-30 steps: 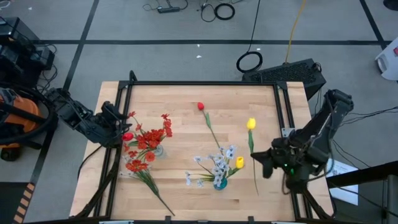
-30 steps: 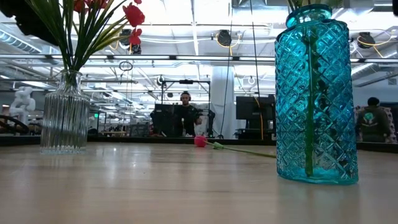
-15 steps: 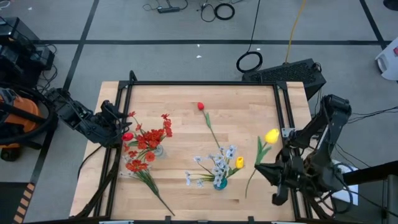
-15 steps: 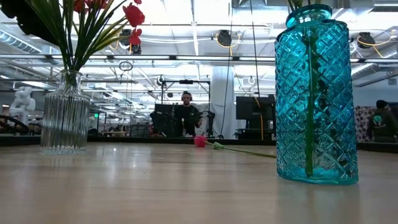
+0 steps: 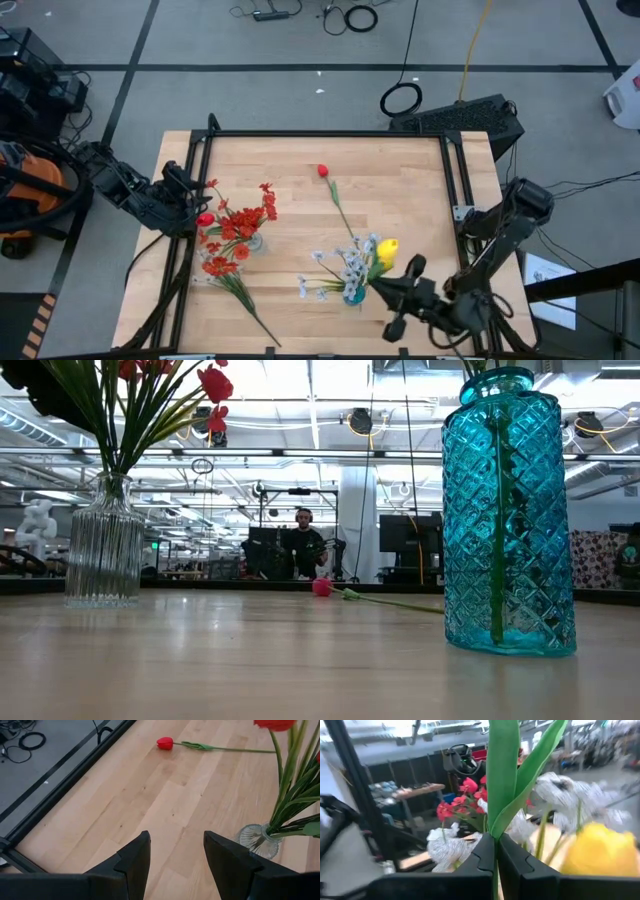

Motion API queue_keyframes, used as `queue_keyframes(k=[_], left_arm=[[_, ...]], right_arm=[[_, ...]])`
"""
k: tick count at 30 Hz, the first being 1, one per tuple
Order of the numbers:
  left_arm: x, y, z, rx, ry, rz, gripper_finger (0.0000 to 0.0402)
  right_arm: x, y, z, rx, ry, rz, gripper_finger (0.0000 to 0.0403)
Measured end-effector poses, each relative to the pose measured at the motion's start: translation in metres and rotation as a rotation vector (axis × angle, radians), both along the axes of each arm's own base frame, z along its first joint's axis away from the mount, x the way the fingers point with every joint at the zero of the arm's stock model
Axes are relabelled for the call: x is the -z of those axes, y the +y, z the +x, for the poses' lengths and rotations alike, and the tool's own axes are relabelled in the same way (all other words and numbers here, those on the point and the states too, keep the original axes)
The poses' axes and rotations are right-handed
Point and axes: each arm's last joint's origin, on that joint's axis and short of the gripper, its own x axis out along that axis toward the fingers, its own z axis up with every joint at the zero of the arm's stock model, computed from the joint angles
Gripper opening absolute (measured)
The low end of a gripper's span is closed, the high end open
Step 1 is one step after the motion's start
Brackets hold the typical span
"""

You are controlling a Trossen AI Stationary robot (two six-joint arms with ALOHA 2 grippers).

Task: Sort flowers into vase by color
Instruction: Put the yellow tulip into the blue vase

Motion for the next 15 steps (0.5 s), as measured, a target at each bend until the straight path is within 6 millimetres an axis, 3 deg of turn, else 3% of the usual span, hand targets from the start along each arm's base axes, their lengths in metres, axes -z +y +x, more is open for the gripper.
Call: queue_keyframes(k=[8, 15], left_arm=[[0.0, 0.0, 0.0, 0.032, 0.014, 0.029, 0.019], [0.0, 0.0, 0.0, 0.031, 0.009, 0.025, 0.0189]], right_arm=[[-0.015, 0.012, 0.026, 0.06, 0.127, -0.257, 0.0], [0.008, 0.02, 0.038, 0.088, 0.181, -0.311, 0.0]])
